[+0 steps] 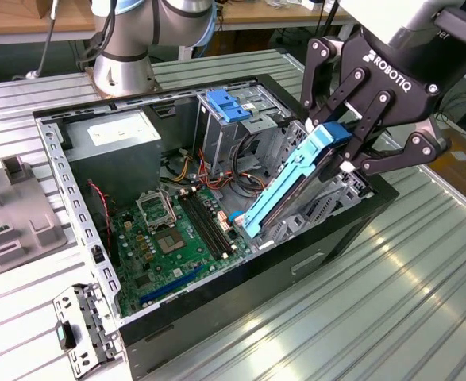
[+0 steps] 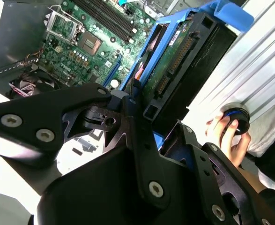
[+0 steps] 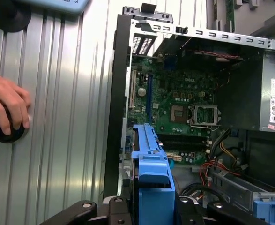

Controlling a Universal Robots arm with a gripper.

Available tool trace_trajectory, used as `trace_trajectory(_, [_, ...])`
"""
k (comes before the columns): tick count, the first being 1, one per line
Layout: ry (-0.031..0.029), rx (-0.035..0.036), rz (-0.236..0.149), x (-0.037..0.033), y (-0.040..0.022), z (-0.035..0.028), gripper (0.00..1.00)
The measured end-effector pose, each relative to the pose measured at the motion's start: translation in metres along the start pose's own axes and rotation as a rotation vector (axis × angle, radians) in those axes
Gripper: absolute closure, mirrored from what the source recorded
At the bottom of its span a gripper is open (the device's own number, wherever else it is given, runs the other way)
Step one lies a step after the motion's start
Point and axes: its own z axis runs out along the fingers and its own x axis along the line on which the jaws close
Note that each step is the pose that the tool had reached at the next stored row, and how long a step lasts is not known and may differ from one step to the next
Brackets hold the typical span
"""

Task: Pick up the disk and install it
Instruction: 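Pick up the disk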

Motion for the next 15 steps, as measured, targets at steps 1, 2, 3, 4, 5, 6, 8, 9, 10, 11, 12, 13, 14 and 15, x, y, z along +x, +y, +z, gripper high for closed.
trace_trajectory(1, [-0.0001,0.0,0.0,-0.0007,-0.0009,0.0001,0.64])
trace_trajectory(2, [0.0,0.0,0.0,-0.0015,-0.0018,0.0001,0.64])
trace_trajectory(3, [0.0001,0.0,0.0,-0.0024,-0.0027,0.0002,0.64])
trace_trajectory(4, [0.0,0.0,0.0,-0.0035,-0.0038,0.0003,0.64])
trace_trajectory(5, [-0.0001,0.0,0.0,-0.0041,-0.0048,0.0004,0.64])
trace_trajectory(6, [-0.0002,0.0,0.0,-0.0045,-0.0062,0.0004,0.64])
trace_trajectory(8, [0.0001,-0.0003,0.0,-0.0043,-0.0099,0.0002,0.64])
trace_trajectory(9, [-0.0001,-0.0005,0.0,-0.0041,-0.0125,0.0002,0.64])
trace_trajectory(10, [0.0,-0.0007,0.0,-0.004,-0.0145,0.0001,0.64])
trace_trajectory(11, [0.0,-0.0011,0.0,-0.0038,-0.0192,0.0,0.64])
trace_trajectory(12, [0.0001,-0.0013,0.0,-0.0036,-0.0211,0.0,0.64])
trace_trajectory(13, [0.0,-0.0014,0.0,-0.0036,-0.0229,0.0,0.64])
trace_trajectory(14, [-0.0004,-0.0013,0.0,-0.0035,-0.0251,0.0002,0.64])
trace_trajectory(15, [-0.0002,-0.0014,0.001,-0.0037,-0.0265,0.0002,0.64])
